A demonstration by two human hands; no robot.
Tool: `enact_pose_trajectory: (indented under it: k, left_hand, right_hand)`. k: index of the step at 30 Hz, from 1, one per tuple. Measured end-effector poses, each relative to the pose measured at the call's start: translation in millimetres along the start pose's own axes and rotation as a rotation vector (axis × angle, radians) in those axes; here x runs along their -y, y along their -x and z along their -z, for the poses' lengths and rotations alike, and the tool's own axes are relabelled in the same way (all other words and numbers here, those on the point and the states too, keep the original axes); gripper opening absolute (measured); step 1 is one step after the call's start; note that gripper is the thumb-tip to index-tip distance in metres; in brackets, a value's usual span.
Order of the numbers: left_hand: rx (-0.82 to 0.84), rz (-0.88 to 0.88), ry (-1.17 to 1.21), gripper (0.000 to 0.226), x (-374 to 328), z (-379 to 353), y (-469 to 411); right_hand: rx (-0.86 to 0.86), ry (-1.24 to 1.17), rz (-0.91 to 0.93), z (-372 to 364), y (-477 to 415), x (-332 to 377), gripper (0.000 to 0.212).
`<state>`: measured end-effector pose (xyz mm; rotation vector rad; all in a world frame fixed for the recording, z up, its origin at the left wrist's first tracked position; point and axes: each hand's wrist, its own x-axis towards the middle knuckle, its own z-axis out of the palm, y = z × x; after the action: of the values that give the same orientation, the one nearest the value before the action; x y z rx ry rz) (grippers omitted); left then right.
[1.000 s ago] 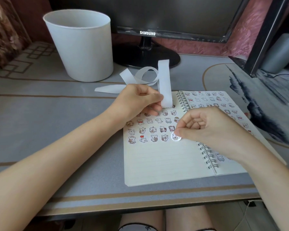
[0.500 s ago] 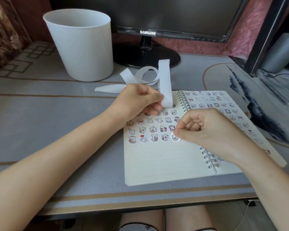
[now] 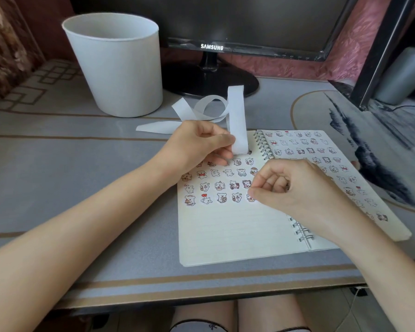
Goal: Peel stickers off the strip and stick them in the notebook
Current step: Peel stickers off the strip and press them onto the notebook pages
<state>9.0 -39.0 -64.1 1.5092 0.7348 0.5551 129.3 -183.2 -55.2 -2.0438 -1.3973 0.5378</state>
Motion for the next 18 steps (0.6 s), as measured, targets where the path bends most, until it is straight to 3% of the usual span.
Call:
enact_pose_trajectory:
  k: [8, 18]
  left_hand:
    - [0.004, 0.003, -0.011, 0.008, -0.4, -0.6, 0.4]
    - [0.01, 0.001, -0.013, 0.009, -0.9, -0.3, 0.4]
  right_hand:
    - [-0.054, 0.045, 0.014, 0.3, 2.2, -4.2, 0.021]
    - [-0.045, -0.012, 0.006, -0.6, -0.2, -5.6, 0.011]
